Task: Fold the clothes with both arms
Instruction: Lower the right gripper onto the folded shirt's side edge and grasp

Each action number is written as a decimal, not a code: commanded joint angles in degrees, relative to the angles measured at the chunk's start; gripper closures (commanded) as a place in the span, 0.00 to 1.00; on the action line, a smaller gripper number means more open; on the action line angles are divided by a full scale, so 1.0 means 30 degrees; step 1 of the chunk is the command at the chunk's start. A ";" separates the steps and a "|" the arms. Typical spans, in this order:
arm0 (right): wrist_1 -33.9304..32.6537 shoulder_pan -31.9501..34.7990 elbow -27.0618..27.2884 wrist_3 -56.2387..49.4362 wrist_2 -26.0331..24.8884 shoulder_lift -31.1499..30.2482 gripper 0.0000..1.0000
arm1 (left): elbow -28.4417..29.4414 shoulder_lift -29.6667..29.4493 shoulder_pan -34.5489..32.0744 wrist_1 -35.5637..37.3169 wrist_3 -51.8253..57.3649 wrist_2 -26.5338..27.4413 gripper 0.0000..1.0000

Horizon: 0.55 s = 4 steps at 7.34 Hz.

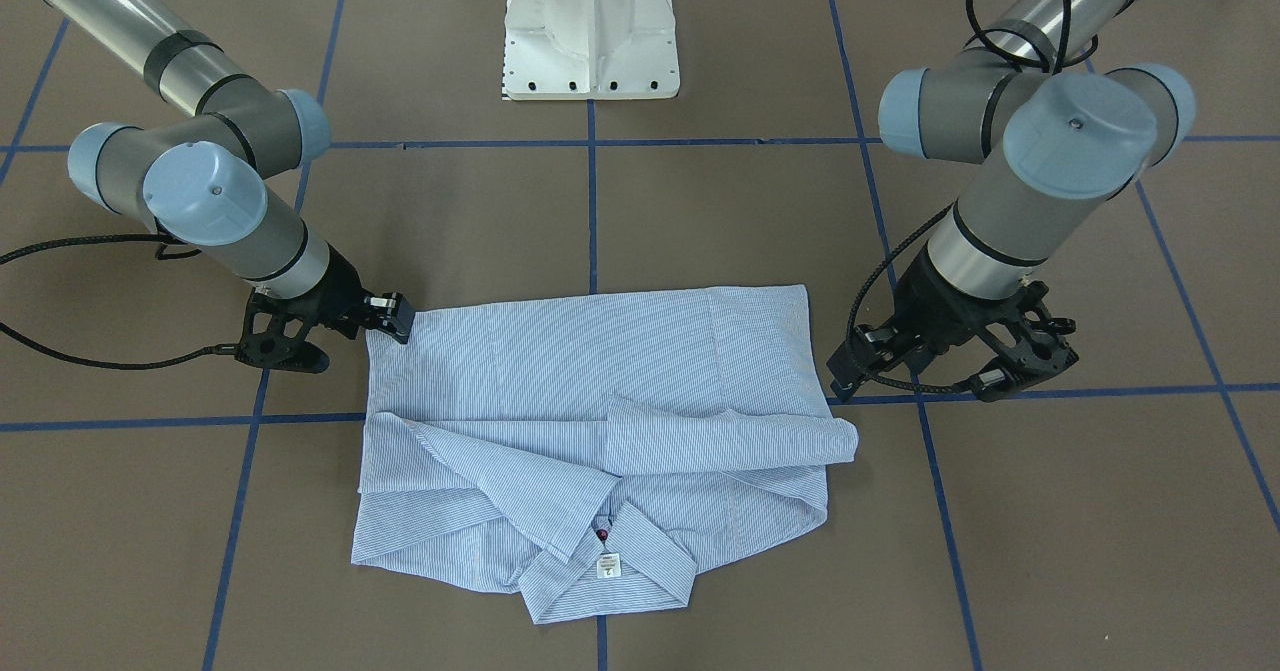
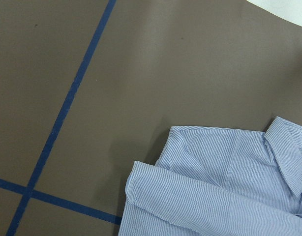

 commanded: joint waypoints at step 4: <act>-0.0016 -0.0015 -0.0279 0.0104 0.0018 0.0179 1.00 | -0.0001 0.0003 0.0000 0.0000 -0.0025 0.0030 0.01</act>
